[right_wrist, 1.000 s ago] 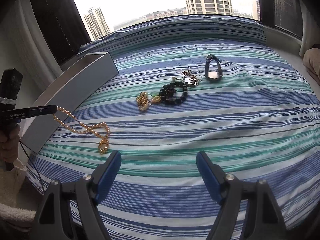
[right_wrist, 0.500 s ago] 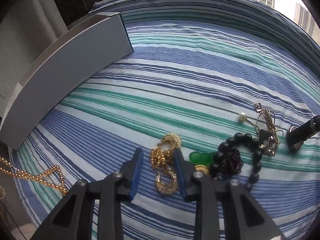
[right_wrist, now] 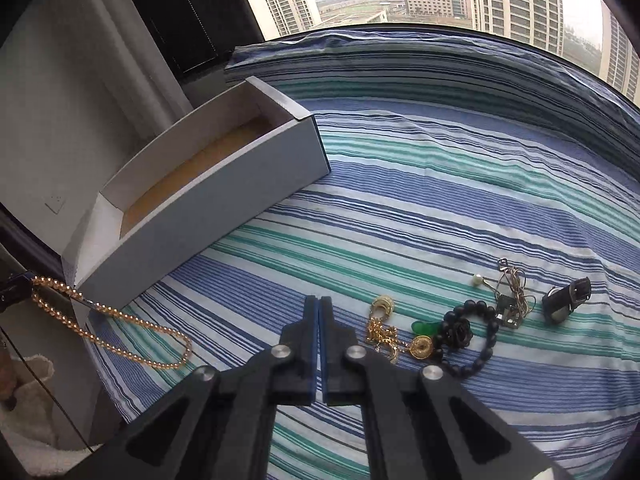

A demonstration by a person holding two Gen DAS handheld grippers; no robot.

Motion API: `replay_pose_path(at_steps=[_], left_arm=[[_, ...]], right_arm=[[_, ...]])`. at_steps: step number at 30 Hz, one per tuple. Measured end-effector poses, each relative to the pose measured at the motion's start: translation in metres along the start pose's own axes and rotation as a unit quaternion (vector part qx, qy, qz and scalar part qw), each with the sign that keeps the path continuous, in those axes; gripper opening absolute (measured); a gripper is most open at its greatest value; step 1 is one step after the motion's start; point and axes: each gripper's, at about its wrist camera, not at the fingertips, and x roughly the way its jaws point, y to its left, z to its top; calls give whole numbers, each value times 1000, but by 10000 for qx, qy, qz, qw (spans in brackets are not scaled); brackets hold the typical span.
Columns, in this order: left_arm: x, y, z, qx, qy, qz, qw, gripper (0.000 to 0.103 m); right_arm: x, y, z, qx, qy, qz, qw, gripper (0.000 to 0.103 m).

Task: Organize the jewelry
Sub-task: 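Grasp the gold earring chain with the right tool while the left tool holds the necklace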

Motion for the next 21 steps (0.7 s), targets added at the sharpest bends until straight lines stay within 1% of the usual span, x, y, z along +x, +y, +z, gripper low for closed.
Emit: replay_pose_path(at_steps=[2, 4, 5, 8, 11, 13, 14, 15, 16, 18, 21], left_arm=[[-5, 0, 1, 17, -53, 53, 10000, 5], [-8, 2, 1, 12, -86, 63, 9999, 5], [-9, 2, 0, -1, -97, 79, 9999, 5], [-11, 7, -3, -58, -97, 111, 9999, 5], [-12, 10, -5, -95, -72, 162, 9998, 5], [-12, 12, -7, -127, -57, 183, 9997, 5], [-12, 13, -7, -138, -49, 182, 9997, 5], [-13, 13, -6, -146, -42, 184, 9997, 5], [-12, 14, -6, -156, -35, 178, 9997, 5], [-13, 15, -3, -184, -31, 130, 9997, 5], [-19, 13, 3, -212, -64, 40, 9997, 5]], right_arm=[[11, 11, -3, -397, 371, -261, 9982, 2], [35, 9, -10, -542, 637, -521, 9951, 20], [48, 3, -15, -538, 733, -543, 9944, 31], [82, -14, -23, -459, 843, -706, 9929, 31], [104, -27, -24, -210, 907, -635, 9936, 31], [113, -28, -27, -241, 1002, -761, 9918, 31], [112, -25, -28, -289, 987, -804, 9914, 28], [111, -23, -28, -313, 1040, -882, 9902, 5], [110, -23, -29, -293, 1119, -895, 9892, 5], [102, -24, -27, -158, 1091, -769, 9909, 4], [72, -19, -19, 56, 738, -434, 9963, 3]])
